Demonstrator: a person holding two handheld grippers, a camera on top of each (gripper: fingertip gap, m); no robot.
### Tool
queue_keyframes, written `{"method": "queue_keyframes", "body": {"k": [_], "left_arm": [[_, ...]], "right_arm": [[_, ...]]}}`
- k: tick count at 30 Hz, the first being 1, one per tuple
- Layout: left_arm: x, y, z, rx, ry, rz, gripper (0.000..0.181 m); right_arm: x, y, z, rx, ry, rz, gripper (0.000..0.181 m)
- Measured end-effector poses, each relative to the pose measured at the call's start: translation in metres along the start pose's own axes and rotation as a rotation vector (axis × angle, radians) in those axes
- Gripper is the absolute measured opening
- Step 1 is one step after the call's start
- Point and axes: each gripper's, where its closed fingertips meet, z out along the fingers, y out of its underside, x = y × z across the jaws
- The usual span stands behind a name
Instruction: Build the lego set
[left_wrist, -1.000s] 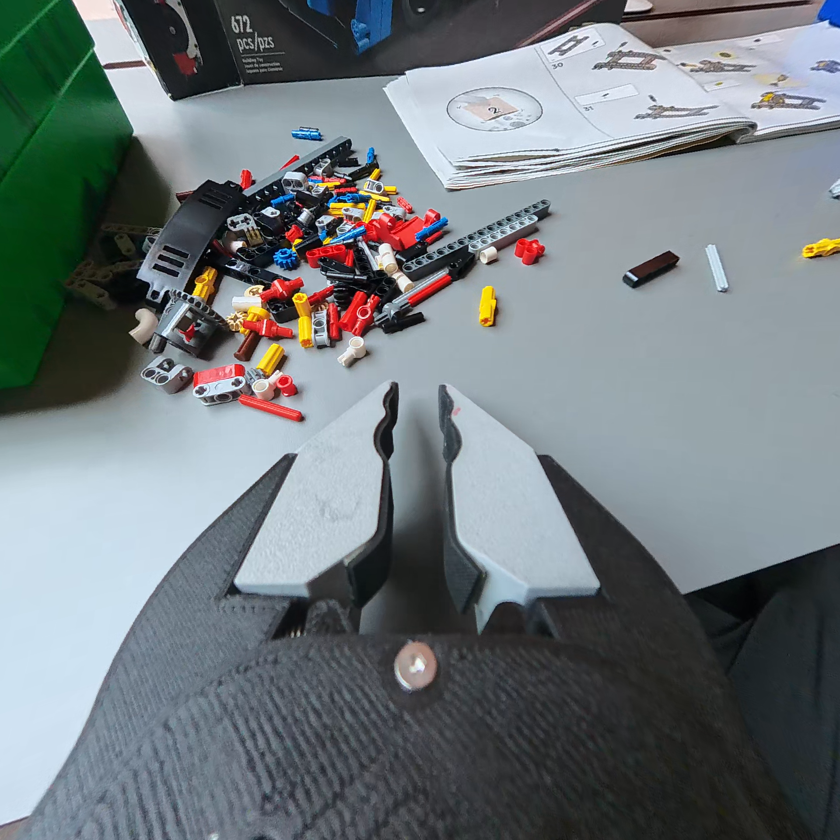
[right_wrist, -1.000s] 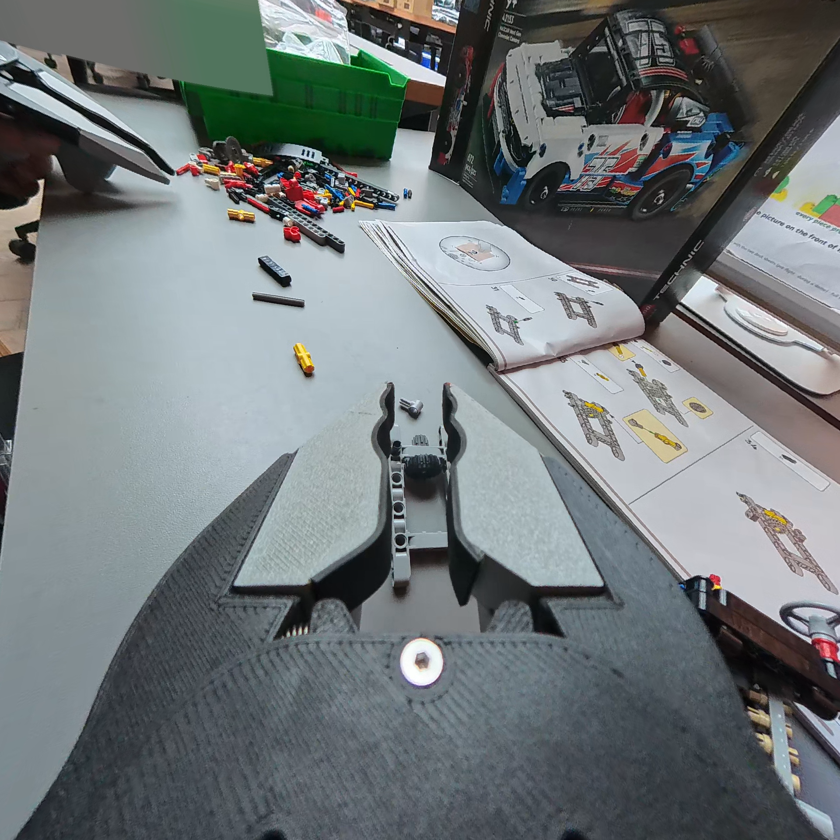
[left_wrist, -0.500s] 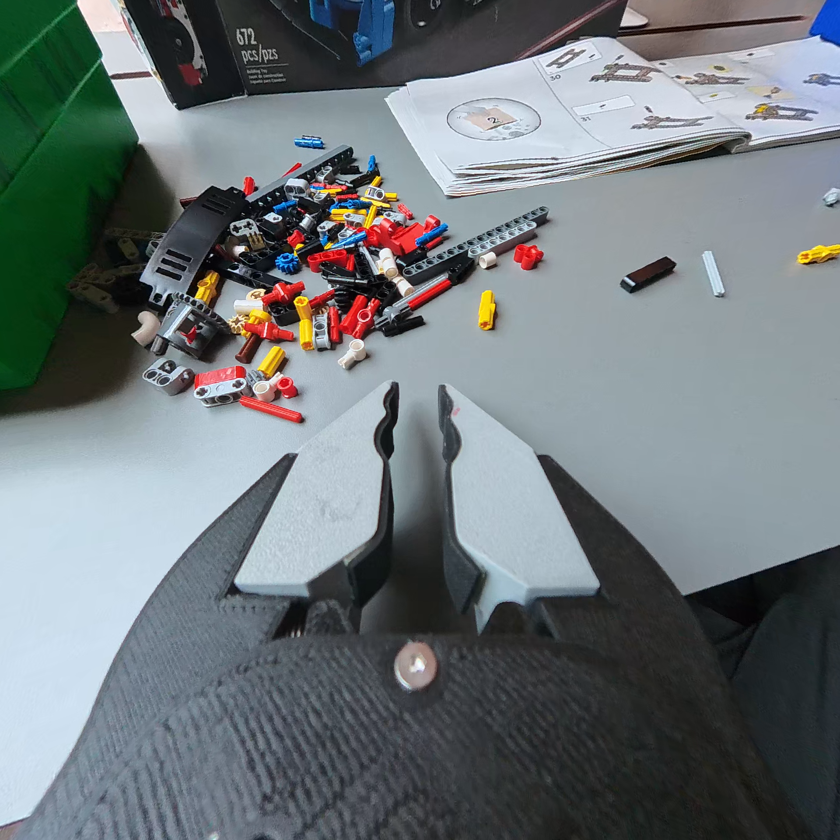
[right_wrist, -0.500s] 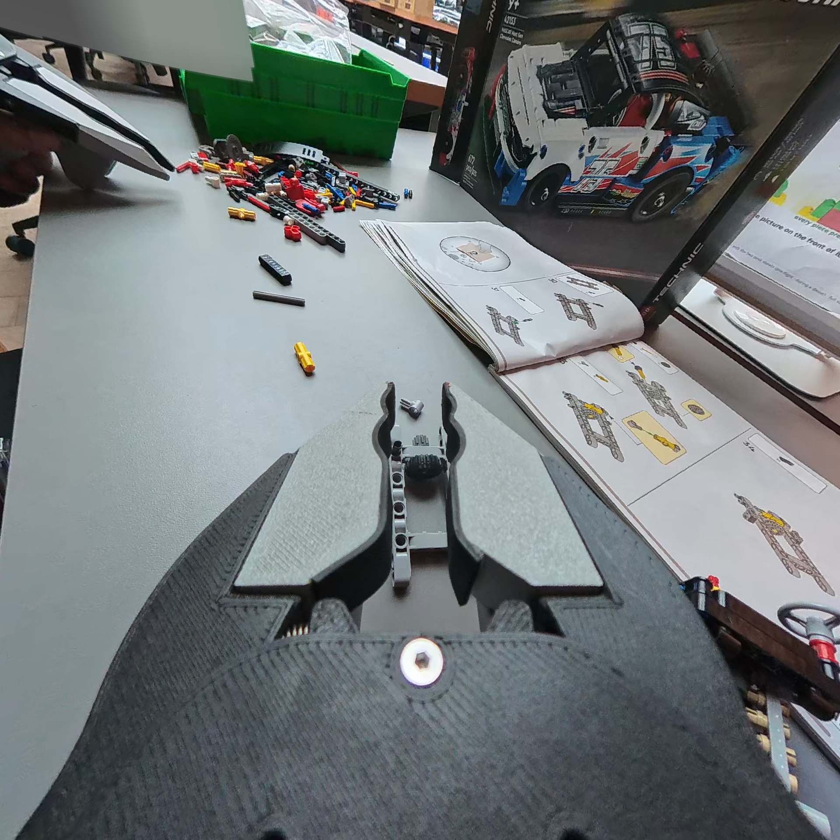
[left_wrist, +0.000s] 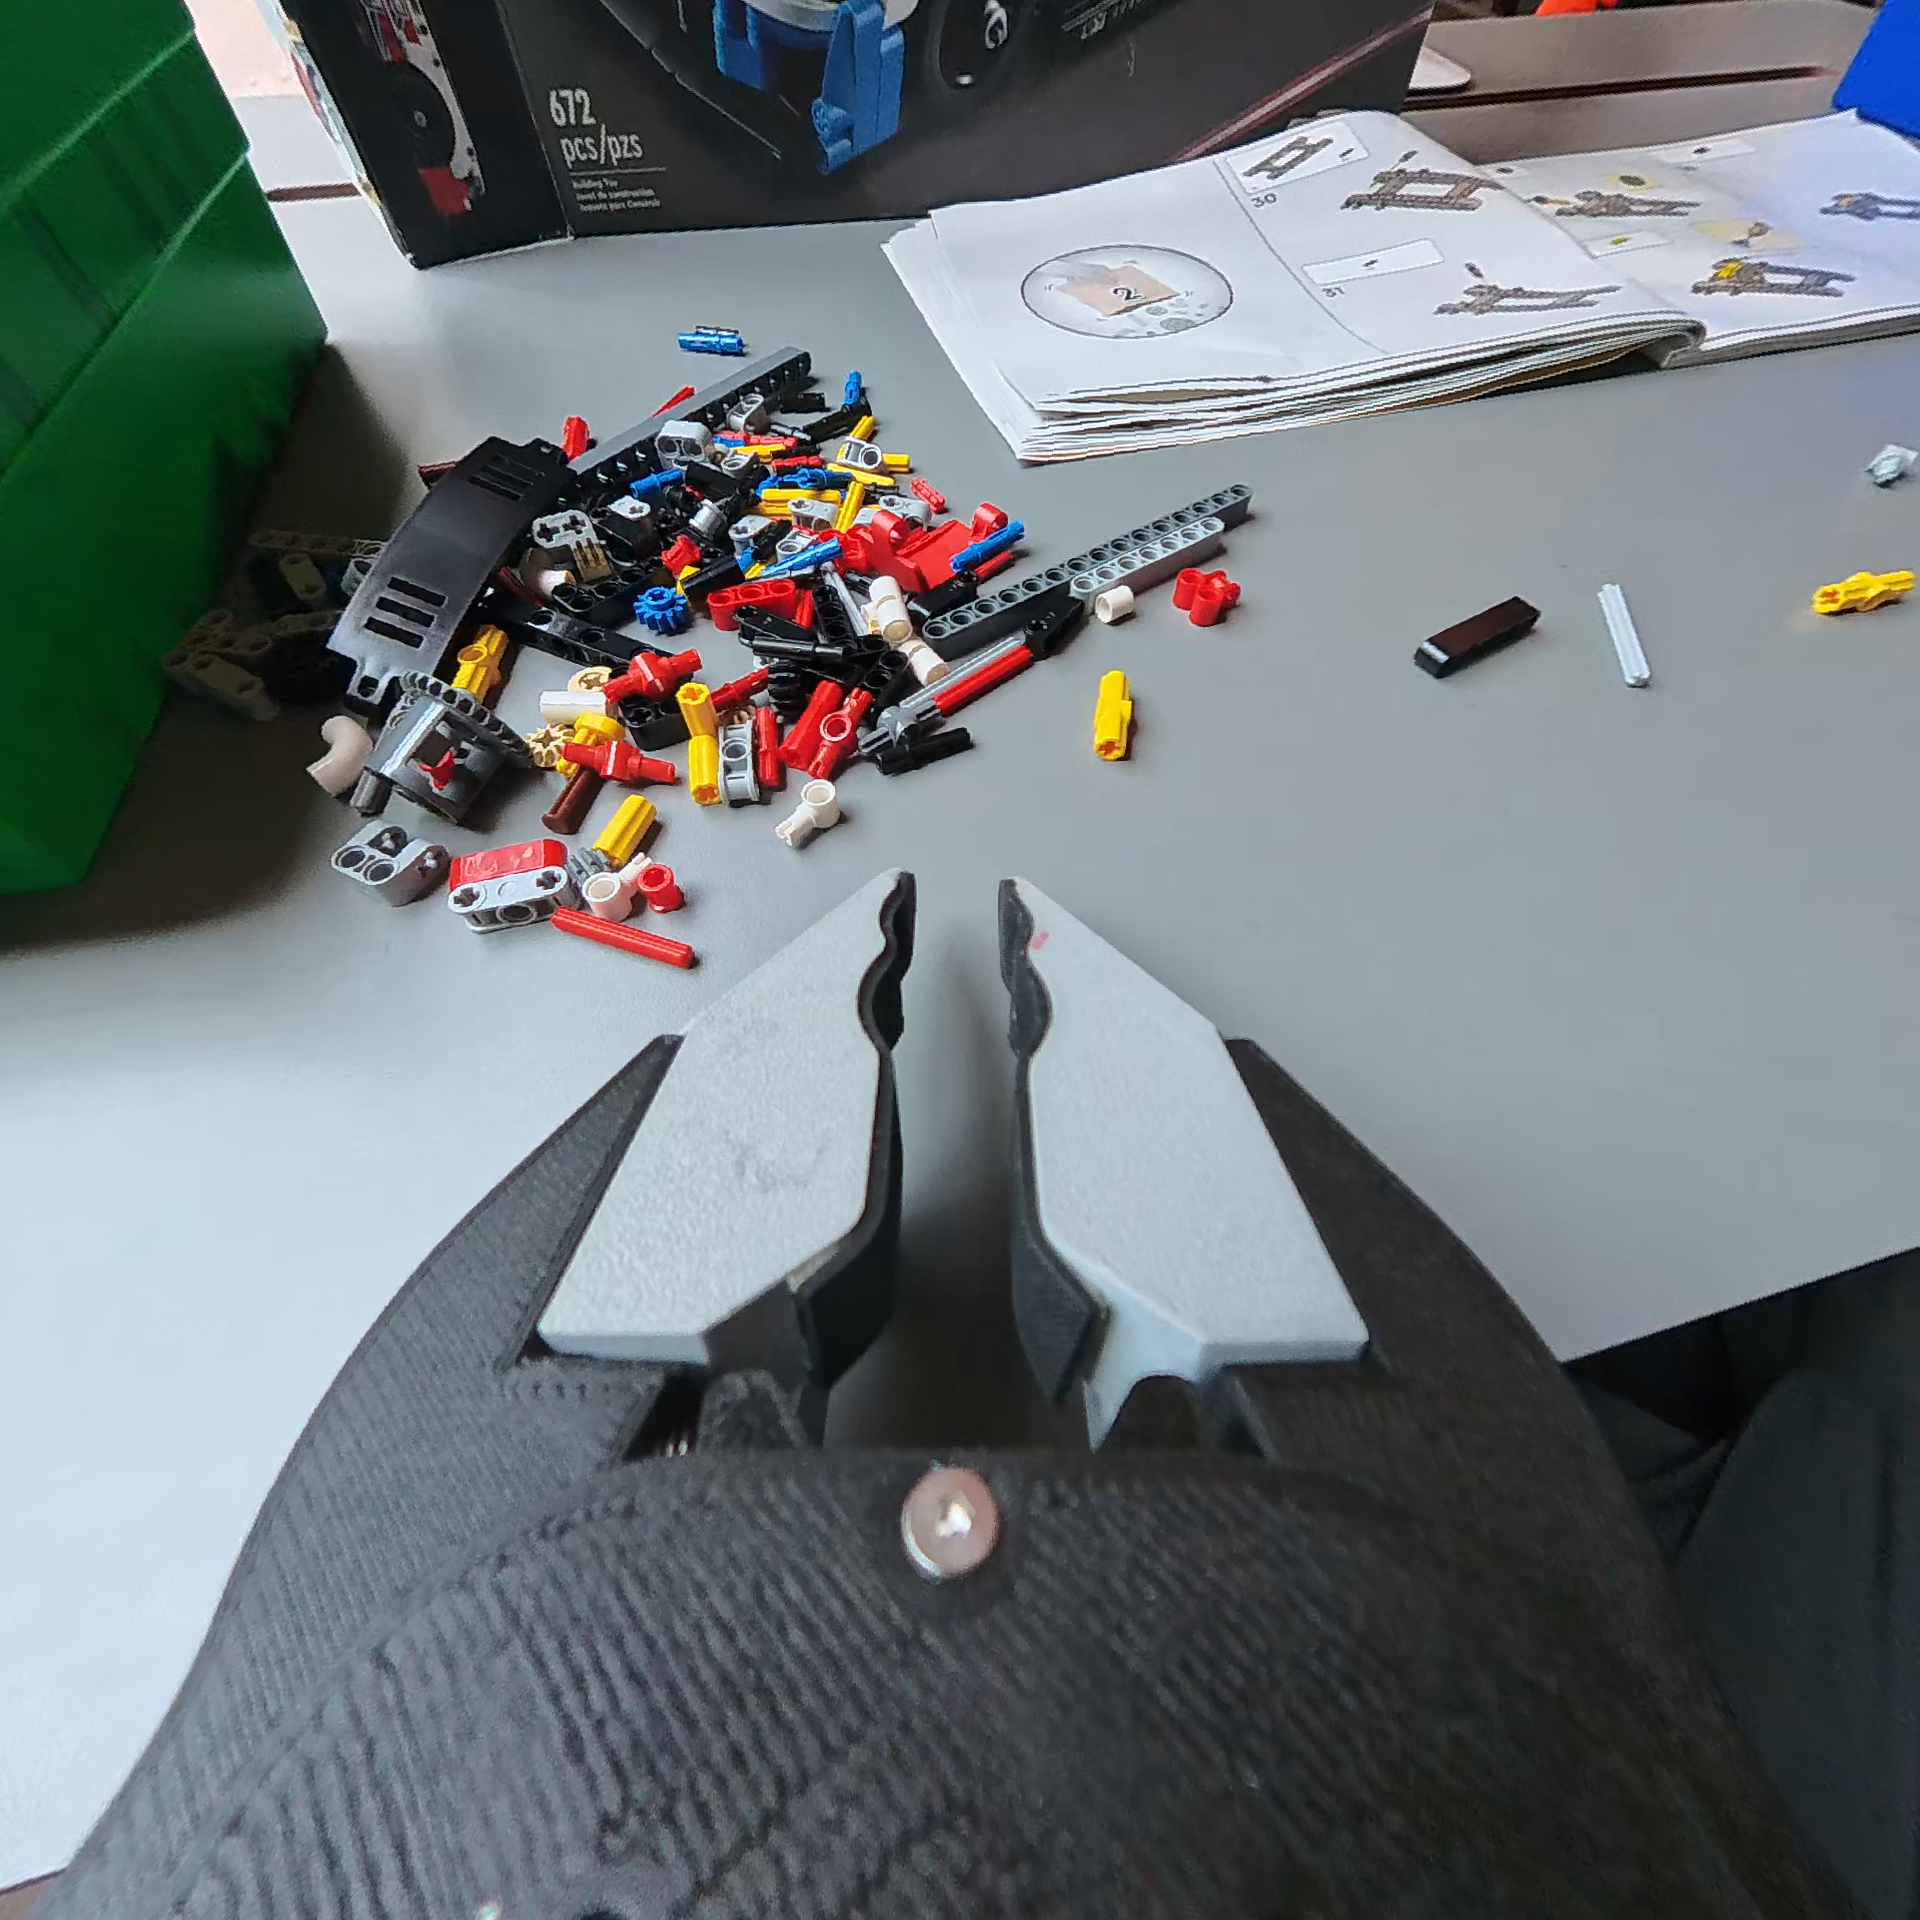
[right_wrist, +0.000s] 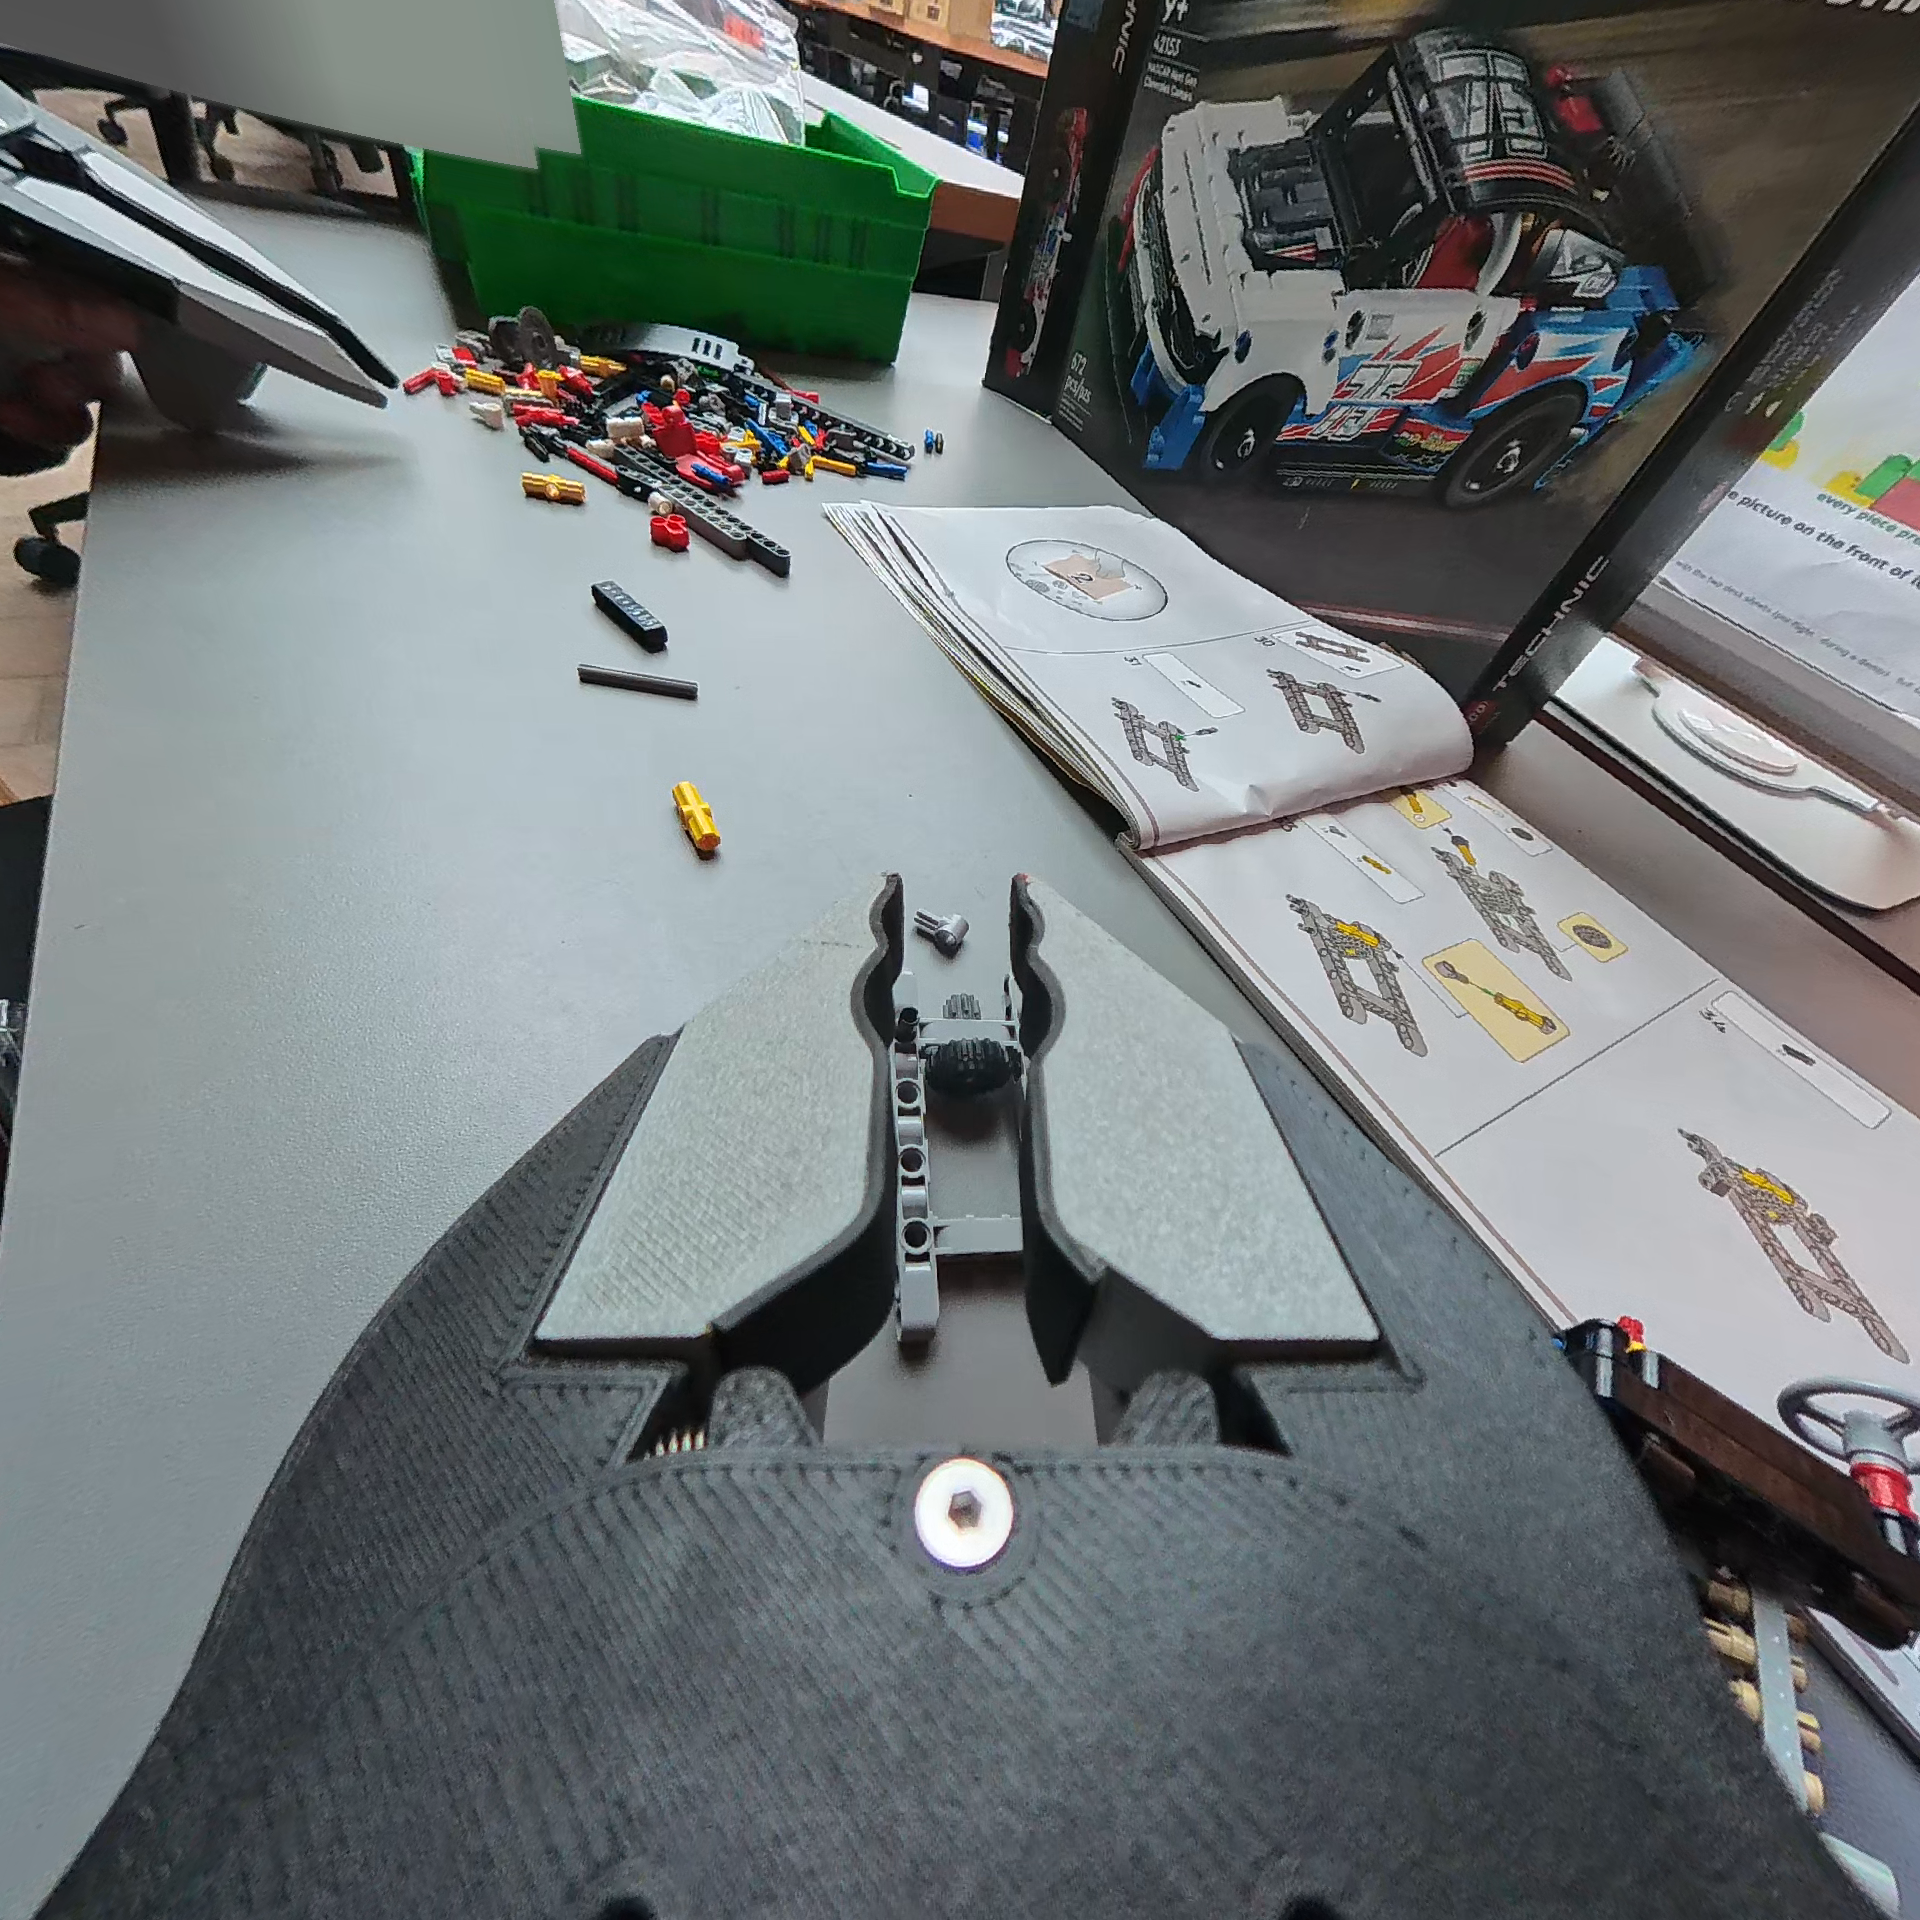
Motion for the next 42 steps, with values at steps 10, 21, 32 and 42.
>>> {"method": "queue_keyframes", "body": {"k": [10, 21, 32, 42], "left_arm": [[-0.001, -0.001, 0.000, 0.011, -0.004, -0.003, 0.013], [-0.001, -0.001, 0.000, 0.015, -0.008, -0.005, 0.011], [-0.003, -0.001, -0.001, 0.023, -0.016, -0.010, 0.008], [-0.004, -0.001, -0.001, 0.020, -0.030, -0.014, 0.007]], "right_arm": [[-0.001, -0.001, 0.000, 0.005, -0.004, -0.007, 0.017], [0.026, -0.023, -0.022, 0.144, 0.213, -0.042, 0.022], [0.080, -0.047, -0.087, 0.374, 0.405, 0.148, 0.033], [0.004, 0.007, -0.014, -0.097, 0.062, 0.008, 0.047]]}}
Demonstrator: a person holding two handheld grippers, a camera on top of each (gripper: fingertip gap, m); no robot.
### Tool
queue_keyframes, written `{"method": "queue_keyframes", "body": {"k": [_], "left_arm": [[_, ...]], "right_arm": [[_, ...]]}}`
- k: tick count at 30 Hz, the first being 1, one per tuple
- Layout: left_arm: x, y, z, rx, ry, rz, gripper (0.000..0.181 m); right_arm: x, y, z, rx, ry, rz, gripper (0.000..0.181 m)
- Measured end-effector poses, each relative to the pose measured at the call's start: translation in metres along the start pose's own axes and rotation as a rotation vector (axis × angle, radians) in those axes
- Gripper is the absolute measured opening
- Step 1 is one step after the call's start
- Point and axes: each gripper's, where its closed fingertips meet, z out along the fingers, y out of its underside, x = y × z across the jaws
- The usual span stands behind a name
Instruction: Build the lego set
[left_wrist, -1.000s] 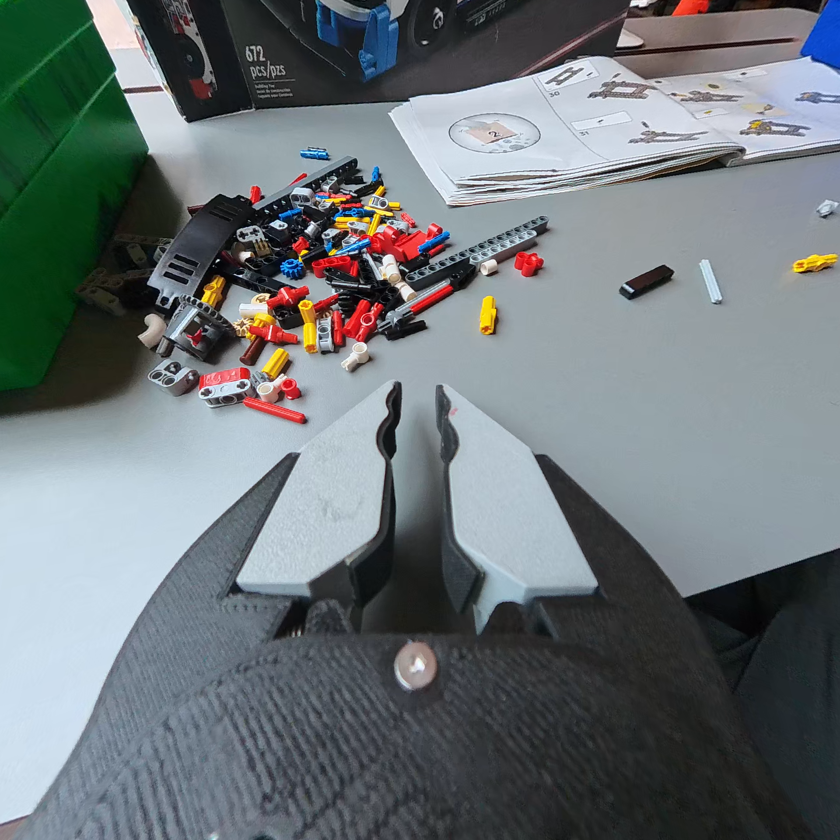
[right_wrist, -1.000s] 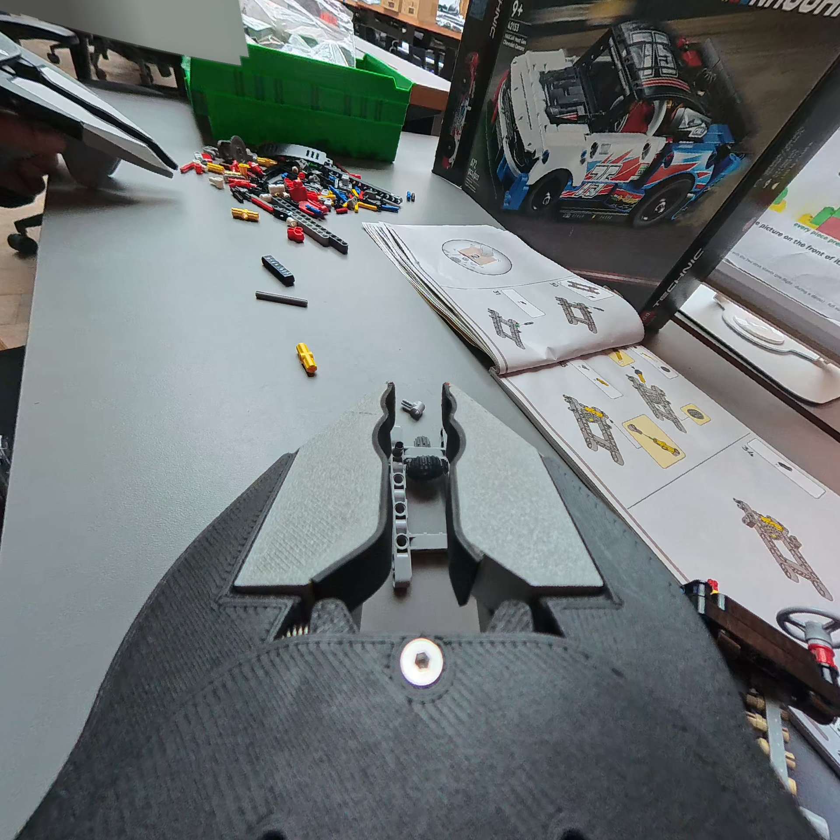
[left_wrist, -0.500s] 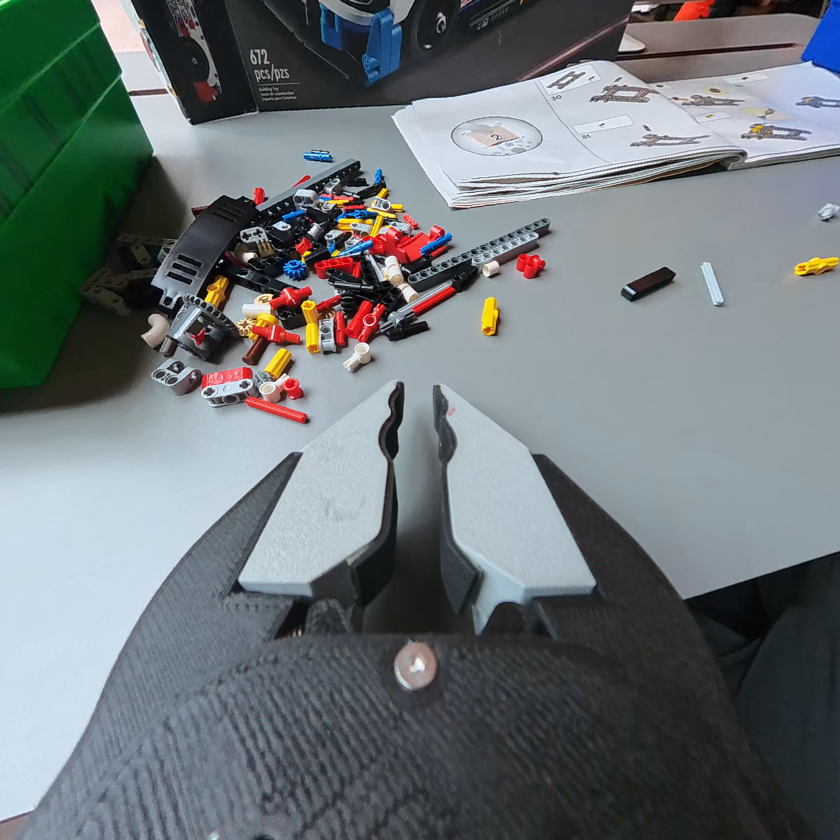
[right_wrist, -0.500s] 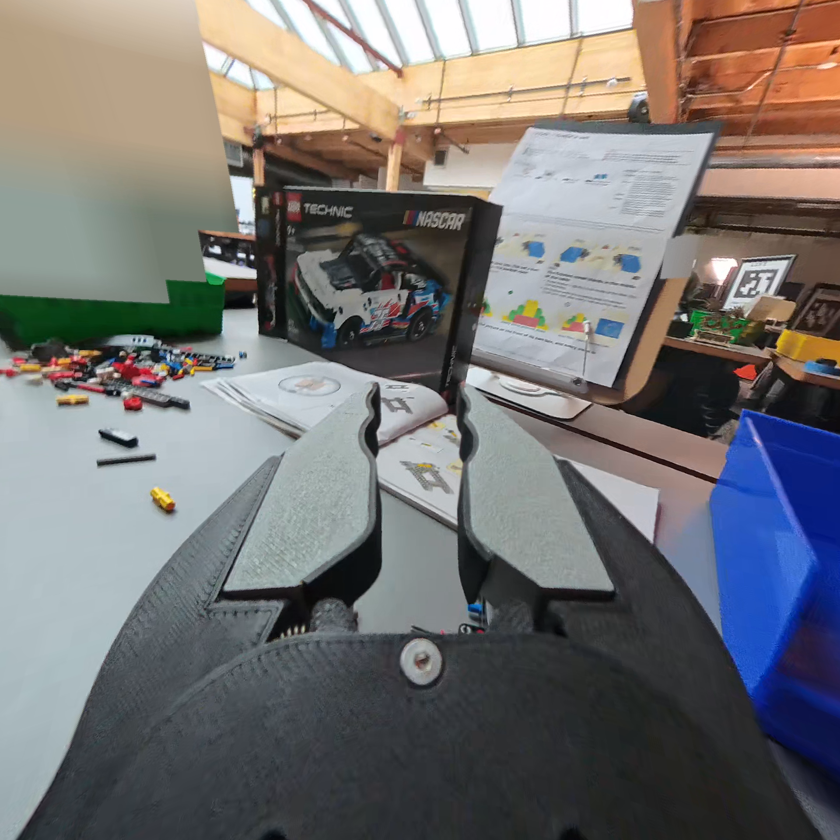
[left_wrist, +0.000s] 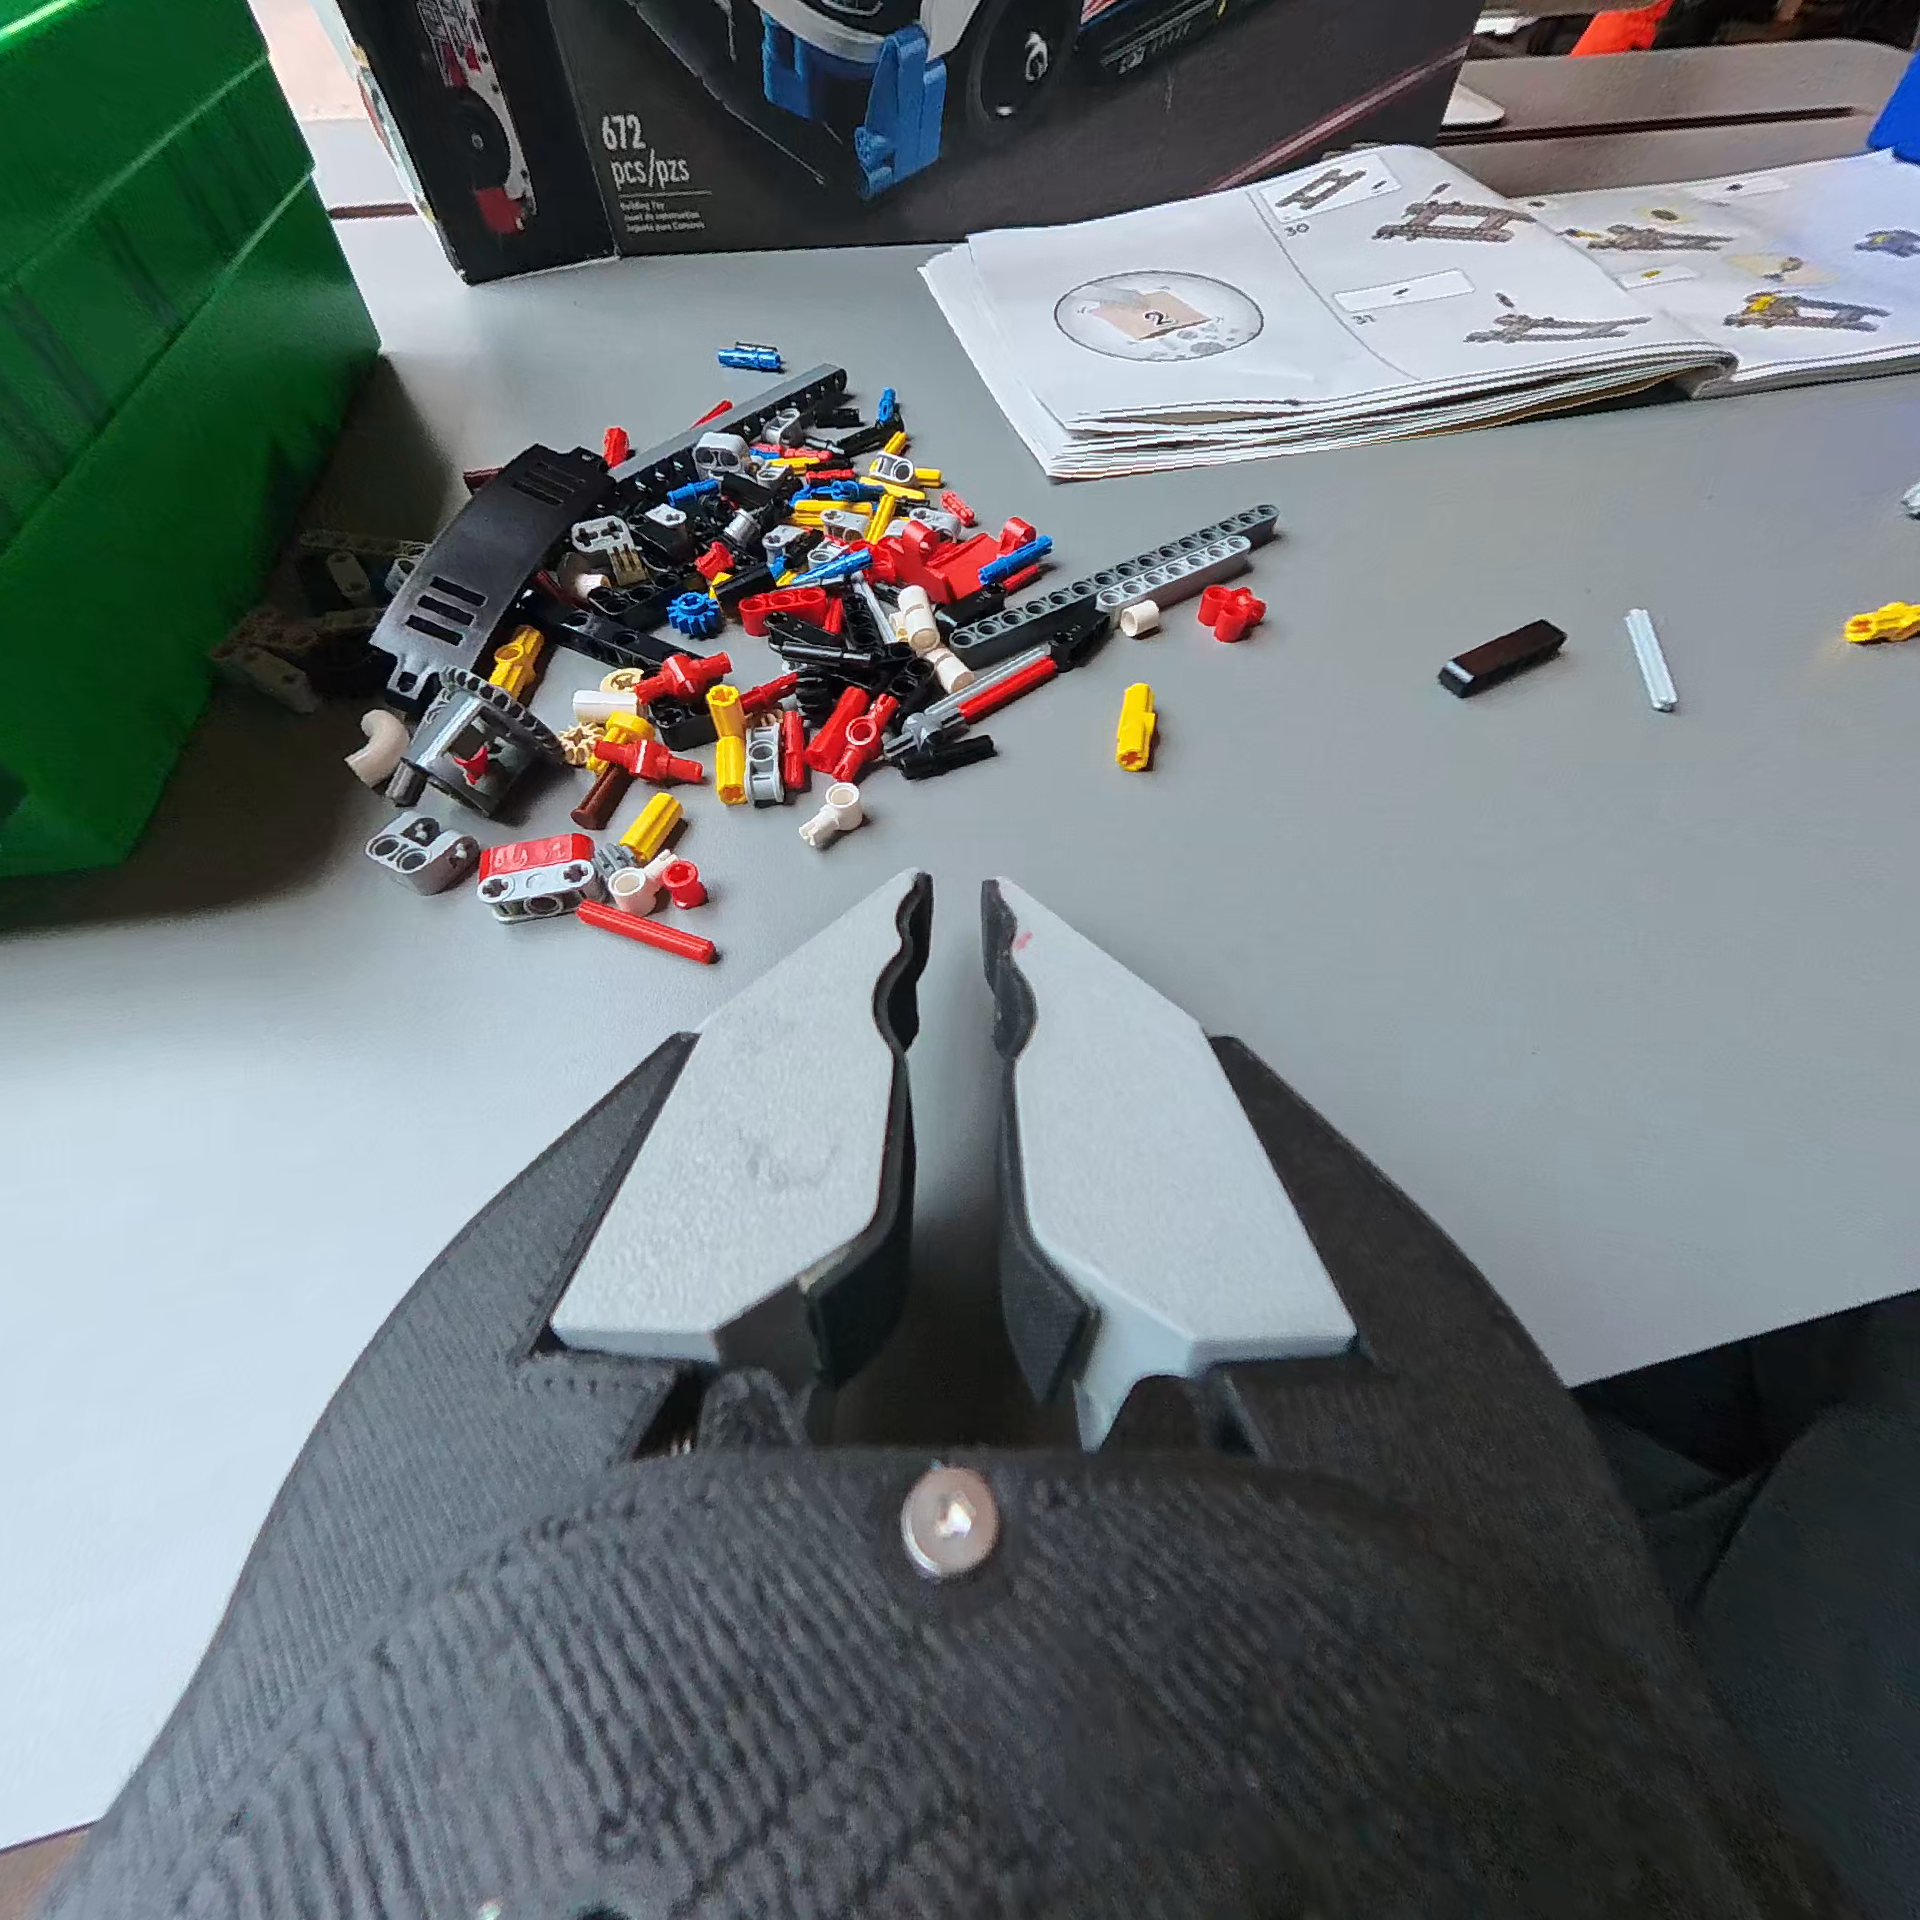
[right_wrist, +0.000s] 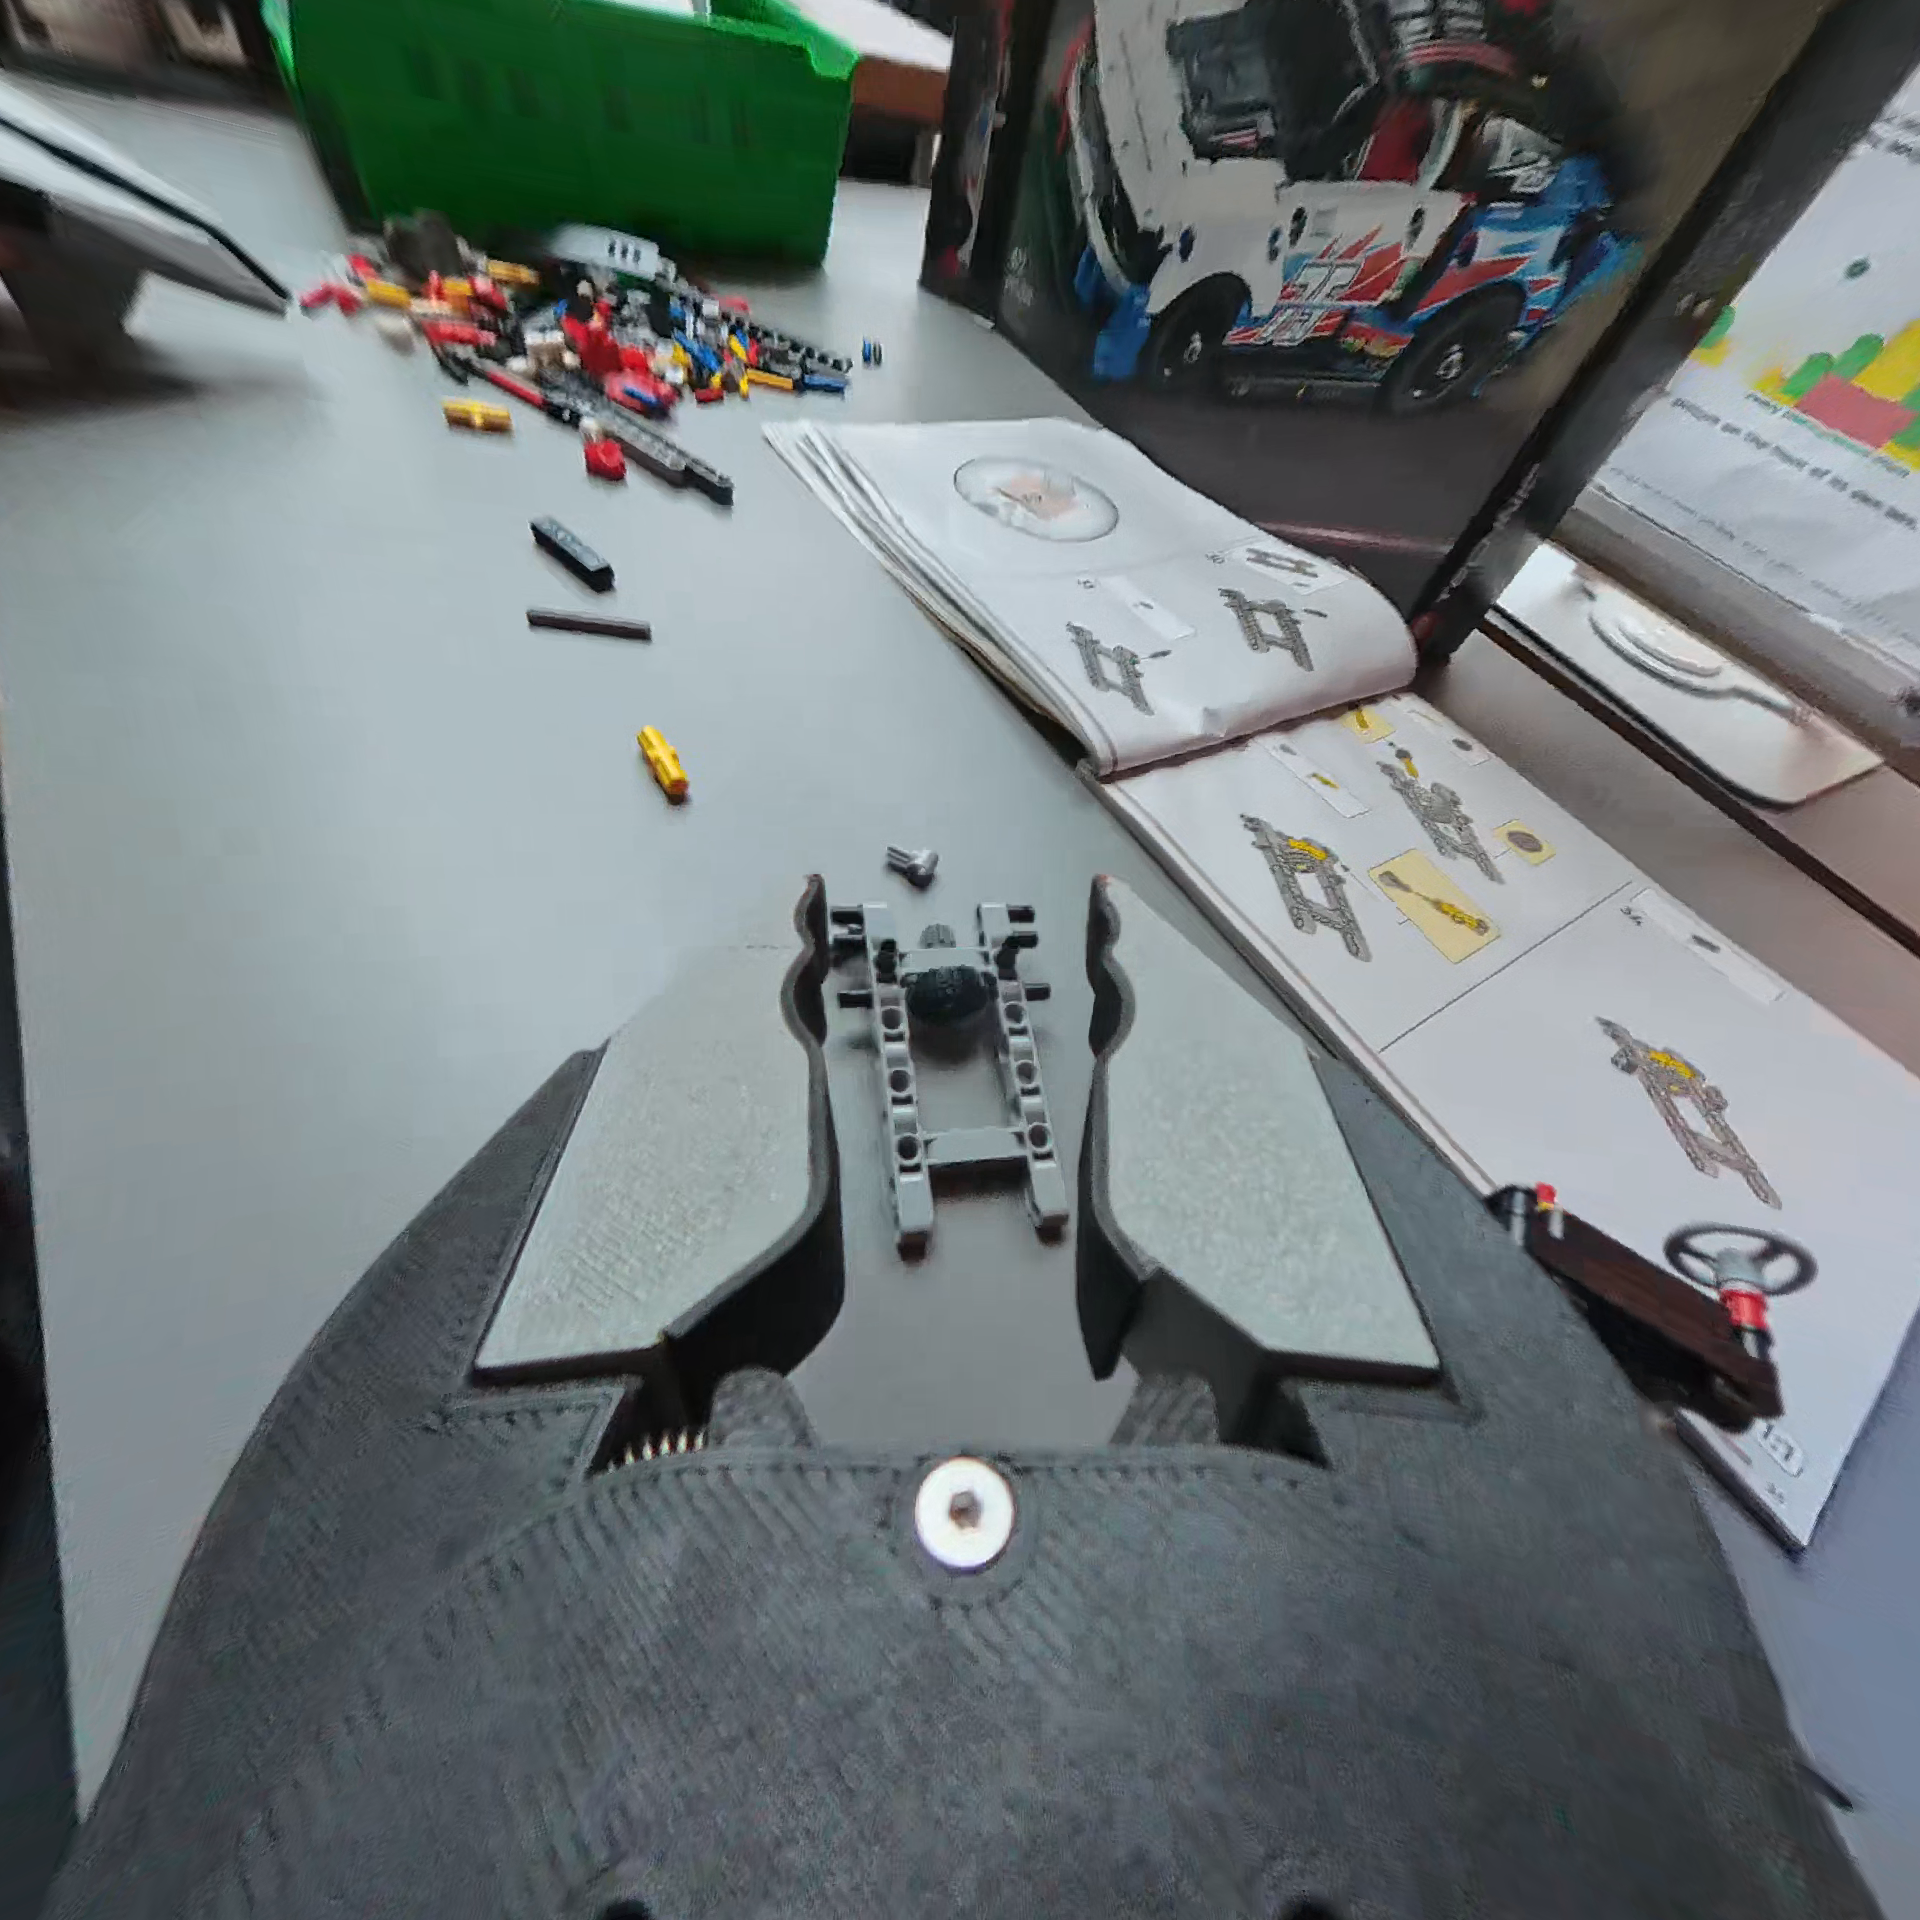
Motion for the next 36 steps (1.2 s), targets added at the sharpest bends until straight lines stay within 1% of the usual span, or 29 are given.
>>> {"method": "queue_keyframes", "body": {"k": [2, 4, 8, 11, 13, 15, 18, 21, 23, 25, 27, 28, 29, 32, 34, 36], "left_arm": [[0.000, 0.000, 0.000, 0.001, 0.001, 0.001, 0.007], [0.000, 0.000, 0.000, 0.002, 0.004, 0.001, 0.007], [0.001, 0.000, -0.001, -0.002, 0.010, 0.006, 0.007], [0.010, 0.001, 0.001, -0.040, 0.043, 0.026, 0.011], [0.028, -0.007, 0.001, -0.044, 0.108, 0.048, 0.016], [0.052, -0.023, -0.001, -0.012, 0.174, 0.105, 0.016], [0.104, -0.046, 0.000, 0.006, 0.319, 0.220, 0.017], [0.173, -0.062, 0.011, -0.021, 0.548, 0.327, 0.019], [0.207, -0.063, 0.028, -0.071, 0.640, 0.407, 0.023], [0.231, -0.058, 0.048, -0.123, 0.685, 0.505, 0.023], [0.244, -0.049, 0.068, -0.170, 0.696, 0.603, 0.018], [0.248, -0.045, 0.075, -0.198, 0.712, 0.637, 0.010], [0.253, -0.041, 0.080, -0.223, 0.737, 0.657, 0.010], [0.264, -0.038, 0.091, -0.270, 0.790, 0.673, 0.024], [0.266, -0.036, 0.096, -0.287, 0.800, 0.688, 0.024], [0.266, -0.028, 0.101, -0.333, 0.808, 0.713, 0.023]], "right_arm": [[-0.008, 0.009, 0.011, -0.082, -0.002, -0.060, 0.054], [-0.009, 0.018, 0.020, -0.150, 0.010, -0.104, 0.056], [-0.004, 0.025, 0.028, -0.209, 0.022, -0.117, 0.056], [0.000, 0.035, 0.031, -0.255, 0.017, -0.115, 0.055], [0.002, 0.042, 0.031, -0.282, 0.010, -0.111, 0.051], [0.004, 0.047, 0.031, -0.291, 0.012, -0.097, 0.047], [0.002, 0.048, 0.030, -0.297, -0.026, -0.077, 0.028], [0.005, 0.046, 0.029, -0.276, -0.019, -0.068, 0.028], [0.004, 0.047, 0.028, -0.281, -0.017, -0.070, 0.030], [0.002, 0.046, 0.026, -0.278, -0.013, -0.075, 0.033], [-0.001, 0.045, 0.023, -0.271, -0.014, -0.094, 0.034], [-0.002, 0.046, 0.022, -0.269, -0.009, -0.114, 0.035], [-0.002, 0.046, 0.022, -0.265, -0.003, -0.138, 0.037], [-0.004, 0.041, 0.022, -0.238, 0.012, -0.177, 0.038], [-0.009, 0.035, 0.023, -0.211, 0.001, -0.174, 0.036], [-0.017, 0.031, 0.025, -0.202, -0.029, -0.169, 0.034]]}}
